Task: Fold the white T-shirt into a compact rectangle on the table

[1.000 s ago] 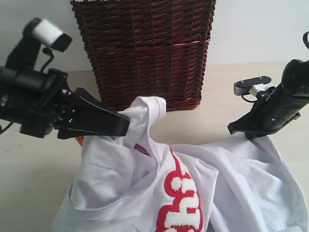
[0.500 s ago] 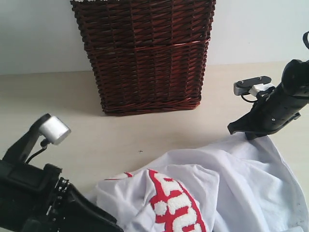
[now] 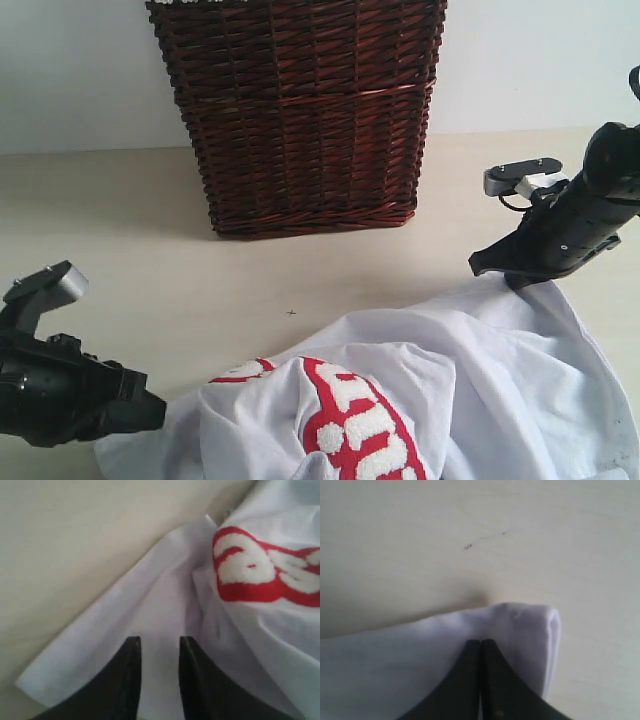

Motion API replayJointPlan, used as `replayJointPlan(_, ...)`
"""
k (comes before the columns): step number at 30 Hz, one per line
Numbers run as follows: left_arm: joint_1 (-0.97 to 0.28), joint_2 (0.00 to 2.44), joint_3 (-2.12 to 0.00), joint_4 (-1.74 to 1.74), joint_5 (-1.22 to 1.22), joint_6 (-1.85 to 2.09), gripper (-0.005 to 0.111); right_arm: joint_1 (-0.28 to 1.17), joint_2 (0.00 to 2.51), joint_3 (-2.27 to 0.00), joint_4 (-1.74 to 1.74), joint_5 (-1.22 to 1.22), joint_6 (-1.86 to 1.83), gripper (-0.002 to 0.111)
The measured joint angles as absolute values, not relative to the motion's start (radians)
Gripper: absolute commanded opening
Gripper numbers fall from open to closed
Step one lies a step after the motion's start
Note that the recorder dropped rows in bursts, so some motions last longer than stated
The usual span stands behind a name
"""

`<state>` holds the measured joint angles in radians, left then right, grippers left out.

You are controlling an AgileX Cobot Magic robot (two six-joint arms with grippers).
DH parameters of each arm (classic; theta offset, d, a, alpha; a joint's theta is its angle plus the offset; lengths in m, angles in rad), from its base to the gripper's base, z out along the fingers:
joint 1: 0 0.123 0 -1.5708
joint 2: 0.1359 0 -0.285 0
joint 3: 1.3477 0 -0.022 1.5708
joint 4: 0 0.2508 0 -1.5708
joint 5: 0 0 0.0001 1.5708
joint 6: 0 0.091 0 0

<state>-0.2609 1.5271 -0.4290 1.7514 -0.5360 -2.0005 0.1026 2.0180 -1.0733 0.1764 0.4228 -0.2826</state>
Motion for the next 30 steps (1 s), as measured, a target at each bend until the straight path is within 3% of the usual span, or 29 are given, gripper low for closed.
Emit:
replayJointPlan(3,-0.261,1.604,-0.429,1.750,-0.606,-1.938,0.042,0.103,2.018,-1.073,0.188,0.423,-0.283,0.000)
replayJointPlan(9,-0.261,1.679,-0.431,1.736,-0.507,-1.922,0.043,0.103,2.018,-1.073,0.192,0.423,-0.287,0.000)
replayJointPlan(12,-0.261,1.689,-0.442,1.729,-0.507,-1.919,0.031,0.103,2.018,-1.073,0.194,0.423,-0.287,0.000)
replayJointPlan(15,-0.261,1.700,-0.453,1.729,-0.495,-1.900,0.000,0.103,2.018,-1.073,0.194,0.423,-0.287,0.000)
replayJointPlan(30,-0.249,1.725,-0.663,1.744,-0.203,-1.856,0.000,0.103,2.018,-1.073,0.195,0.423,-0.302,0.000)
